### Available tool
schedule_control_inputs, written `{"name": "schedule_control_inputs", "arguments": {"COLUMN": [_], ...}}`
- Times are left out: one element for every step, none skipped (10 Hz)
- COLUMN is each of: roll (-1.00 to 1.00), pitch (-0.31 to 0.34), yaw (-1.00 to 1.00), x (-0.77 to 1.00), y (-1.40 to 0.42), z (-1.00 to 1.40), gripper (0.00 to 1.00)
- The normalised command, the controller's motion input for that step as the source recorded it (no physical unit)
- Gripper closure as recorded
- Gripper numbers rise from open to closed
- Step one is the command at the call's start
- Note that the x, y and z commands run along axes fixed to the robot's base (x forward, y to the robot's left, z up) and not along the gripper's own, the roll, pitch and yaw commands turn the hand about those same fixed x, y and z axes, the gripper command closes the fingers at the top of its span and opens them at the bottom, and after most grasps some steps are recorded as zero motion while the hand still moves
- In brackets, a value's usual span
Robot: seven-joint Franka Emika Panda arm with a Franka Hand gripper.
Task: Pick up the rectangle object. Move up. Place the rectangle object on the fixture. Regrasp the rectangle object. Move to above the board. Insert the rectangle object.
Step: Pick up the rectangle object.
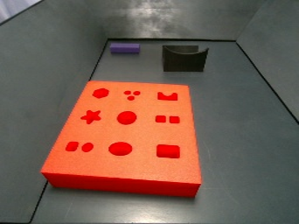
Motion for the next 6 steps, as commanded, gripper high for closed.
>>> {"name": "schedule_control_inputs", "arguments": {"roll": [0.00, 0.00, 0.01, 0.01, 0.01, 0.01], "pitch": [0.000, 0.001, 0.021, 0.024, 0.023, 0.023], "yaw": [-1.00, -1.00, -1.00, -1.00, -1.00, -1.00], "x": [0.00, 0.00, 0.00, 0.00, 0.00, -0.01], "y": [0.00, 0.00, 0.00, 0.00, 0.00, 0.00], "z": [0.00, 0.00, 0.00, 0.00, 0.00, -0.07], "gripper": [0.00, 0.00, 0.00, 0.00, 0.00, 0.00]}}
